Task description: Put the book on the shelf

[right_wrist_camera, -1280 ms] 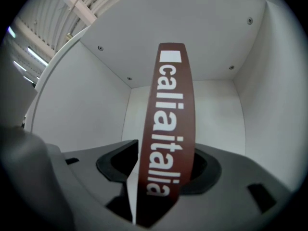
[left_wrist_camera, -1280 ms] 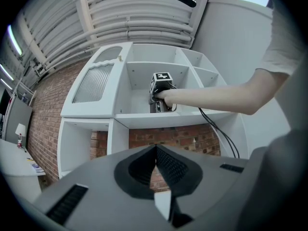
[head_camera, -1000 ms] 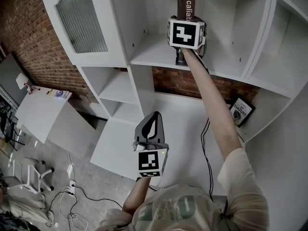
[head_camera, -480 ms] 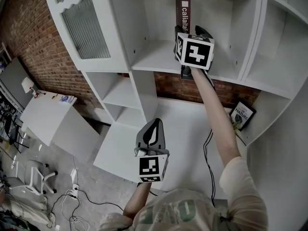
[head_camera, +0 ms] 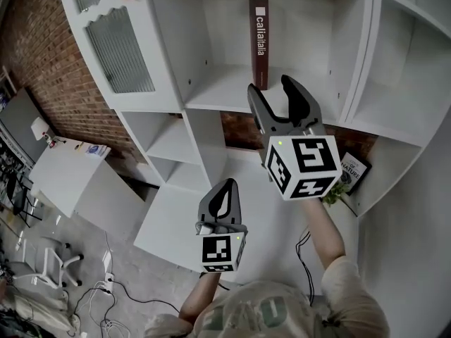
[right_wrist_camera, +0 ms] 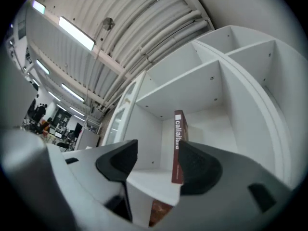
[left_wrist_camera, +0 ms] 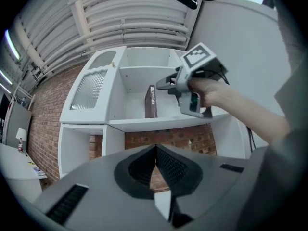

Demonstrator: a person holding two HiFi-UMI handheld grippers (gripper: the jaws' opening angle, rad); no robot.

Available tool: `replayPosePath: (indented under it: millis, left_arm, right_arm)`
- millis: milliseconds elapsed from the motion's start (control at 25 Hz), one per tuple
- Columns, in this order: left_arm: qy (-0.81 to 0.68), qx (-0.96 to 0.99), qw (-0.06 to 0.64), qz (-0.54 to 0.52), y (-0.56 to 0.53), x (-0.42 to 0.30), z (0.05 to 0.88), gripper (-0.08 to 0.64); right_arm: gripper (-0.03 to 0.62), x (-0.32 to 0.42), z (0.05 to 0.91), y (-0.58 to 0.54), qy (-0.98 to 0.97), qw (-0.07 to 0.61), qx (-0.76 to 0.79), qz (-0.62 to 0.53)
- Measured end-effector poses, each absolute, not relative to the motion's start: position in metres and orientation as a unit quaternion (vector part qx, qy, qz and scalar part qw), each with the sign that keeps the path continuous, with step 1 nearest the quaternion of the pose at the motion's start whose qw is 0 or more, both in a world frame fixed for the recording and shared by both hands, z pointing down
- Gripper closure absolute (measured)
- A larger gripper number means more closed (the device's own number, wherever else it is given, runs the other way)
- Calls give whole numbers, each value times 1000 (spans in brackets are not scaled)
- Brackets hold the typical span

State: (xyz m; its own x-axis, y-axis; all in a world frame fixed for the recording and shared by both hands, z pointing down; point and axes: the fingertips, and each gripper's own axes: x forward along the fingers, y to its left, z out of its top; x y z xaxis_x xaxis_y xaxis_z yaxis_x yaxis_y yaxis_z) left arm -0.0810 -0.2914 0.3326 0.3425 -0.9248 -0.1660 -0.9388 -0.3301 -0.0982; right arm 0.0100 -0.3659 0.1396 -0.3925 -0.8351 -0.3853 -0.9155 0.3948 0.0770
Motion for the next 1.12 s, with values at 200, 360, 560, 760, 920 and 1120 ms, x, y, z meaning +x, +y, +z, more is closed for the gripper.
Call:
replayPosePath:
  millis: [200,360,560,760,920,1120]
  left_arm:
    - [587,-802,90,63,-285,-92,318,547]
    - [595,-793,93,93,-275,-100,310,548]
    - [605,-785,93,91,-261,-103,319,548]
    - [616,-783,62,65,-259,-105,343,548]
    - [611,-785,72,71,-257,-101,340,548]
    - [610,-787,66,67,-257,-98,344,548]
  right_arm:
    - [489,1,185,-302,850,133,-476,181]
    - [571,9,240,-283,834,123,-507,177]
    - [577,1,320,-272,854,88,-505,89]
    - [578,3,362,-266,858,28,-506,81]
    - [578,4,375,-263,862,21,-503,59]
    - [578,9,385,-254,854,12,-516,61]
